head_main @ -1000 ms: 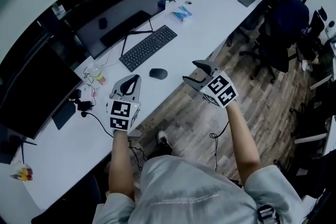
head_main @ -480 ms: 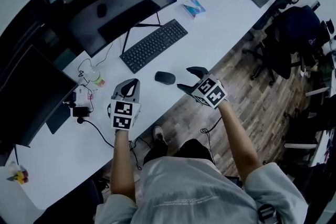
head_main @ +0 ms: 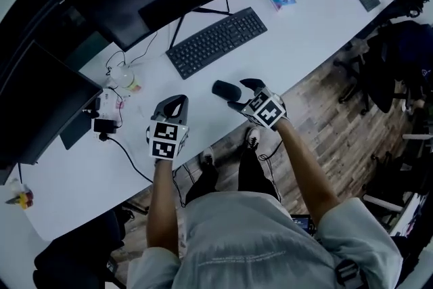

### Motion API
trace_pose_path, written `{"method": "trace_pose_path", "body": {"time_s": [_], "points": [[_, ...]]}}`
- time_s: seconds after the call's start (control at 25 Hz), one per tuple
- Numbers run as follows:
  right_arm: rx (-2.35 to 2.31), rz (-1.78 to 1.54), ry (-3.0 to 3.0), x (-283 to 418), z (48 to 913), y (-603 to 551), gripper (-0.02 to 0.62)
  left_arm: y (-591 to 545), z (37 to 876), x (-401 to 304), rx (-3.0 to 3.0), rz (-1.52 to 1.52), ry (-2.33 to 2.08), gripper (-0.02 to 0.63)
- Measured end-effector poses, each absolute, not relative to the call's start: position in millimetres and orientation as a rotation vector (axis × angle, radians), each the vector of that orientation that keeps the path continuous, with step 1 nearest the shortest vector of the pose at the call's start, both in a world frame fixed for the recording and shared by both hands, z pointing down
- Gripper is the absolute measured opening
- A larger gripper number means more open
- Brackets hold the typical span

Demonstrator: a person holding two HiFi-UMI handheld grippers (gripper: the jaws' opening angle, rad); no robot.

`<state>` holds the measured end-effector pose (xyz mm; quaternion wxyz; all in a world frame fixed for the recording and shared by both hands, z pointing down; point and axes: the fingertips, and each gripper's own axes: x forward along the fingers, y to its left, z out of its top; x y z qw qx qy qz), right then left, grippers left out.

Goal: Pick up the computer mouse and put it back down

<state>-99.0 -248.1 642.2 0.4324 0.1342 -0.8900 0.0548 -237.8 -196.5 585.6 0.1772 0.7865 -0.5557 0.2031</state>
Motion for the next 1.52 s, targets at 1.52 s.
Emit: {"method": "trace_pose_path", "body": {"time_s": [1.52], "points": [[0.958,0.151,-2.353,-18.4,533.3,-304.8,0.293,-248.8,478.4,-210.5,2.511,0.488,-1.561,0.014]]}}
